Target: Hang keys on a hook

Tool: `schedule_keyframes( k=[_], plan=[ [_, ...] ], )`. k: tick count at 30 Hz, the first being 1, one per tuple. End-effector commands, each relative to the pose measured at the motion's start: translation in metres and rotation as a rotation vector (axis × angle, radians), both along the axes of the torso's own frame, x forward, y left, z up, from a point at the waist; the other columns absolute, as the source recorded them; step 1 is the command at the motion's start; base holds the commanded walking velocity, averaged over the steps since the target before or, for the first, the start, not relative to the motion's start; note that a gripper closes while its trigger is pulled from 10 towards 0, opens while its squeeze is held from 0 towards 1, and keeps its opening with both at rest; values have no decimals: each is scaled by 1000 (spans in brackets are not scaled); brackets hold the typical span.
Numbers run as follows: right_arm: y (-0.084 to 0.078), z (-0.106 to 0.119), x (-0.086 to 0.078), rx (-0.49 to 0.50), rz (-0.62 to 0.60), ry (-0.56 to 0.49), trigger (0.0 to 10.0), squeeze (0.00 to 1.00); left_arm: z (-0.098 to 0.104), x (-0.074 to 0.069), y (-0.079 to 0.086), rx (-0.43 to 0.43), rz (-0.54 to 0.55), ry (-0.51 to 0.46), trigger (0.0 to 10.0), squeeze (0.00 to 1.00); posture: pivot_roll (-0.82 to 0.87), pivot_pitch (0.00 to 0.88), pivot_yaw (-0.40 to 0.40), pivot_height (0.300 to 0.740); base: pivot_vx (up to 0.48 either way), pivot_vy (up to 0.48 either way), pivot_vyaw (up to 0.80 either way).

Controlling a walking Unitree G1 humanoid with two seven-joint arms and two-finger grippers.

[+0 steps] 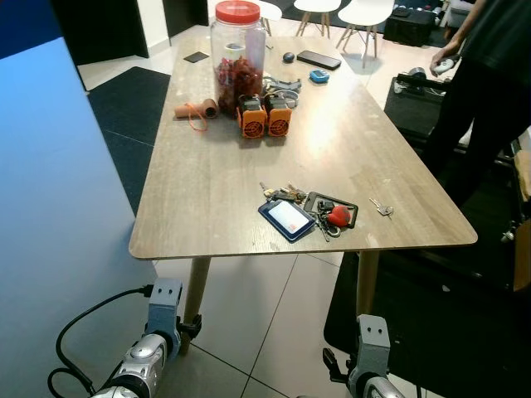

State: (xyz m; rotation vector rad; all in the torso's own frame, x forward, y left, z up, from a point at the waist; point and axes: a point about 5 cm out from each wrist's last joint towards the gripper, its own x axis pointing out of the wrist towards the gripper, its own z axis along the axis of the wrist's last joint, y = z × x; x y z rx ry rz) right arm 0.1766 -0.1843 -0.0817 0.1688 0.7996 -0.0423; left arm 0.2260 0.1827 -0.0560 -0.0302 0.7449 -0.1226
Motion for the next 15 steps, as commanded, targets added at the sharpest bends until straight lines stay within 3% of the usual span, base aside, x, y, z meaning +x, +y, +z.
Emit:
schedule_keyframes(
  k=[1,15],
  plan=[
    [1,-1,-1,-4,4,10,10000,0,-1,-1,-5,-11,0,13,10000,0,23,7,-21,740,0,-368,0],
    [7,-1,1,-8,10,5,10000,0,-1,1,-6,4,-12,11,10000,0,19,0,-14,740,0,-375,0]
  ],
)
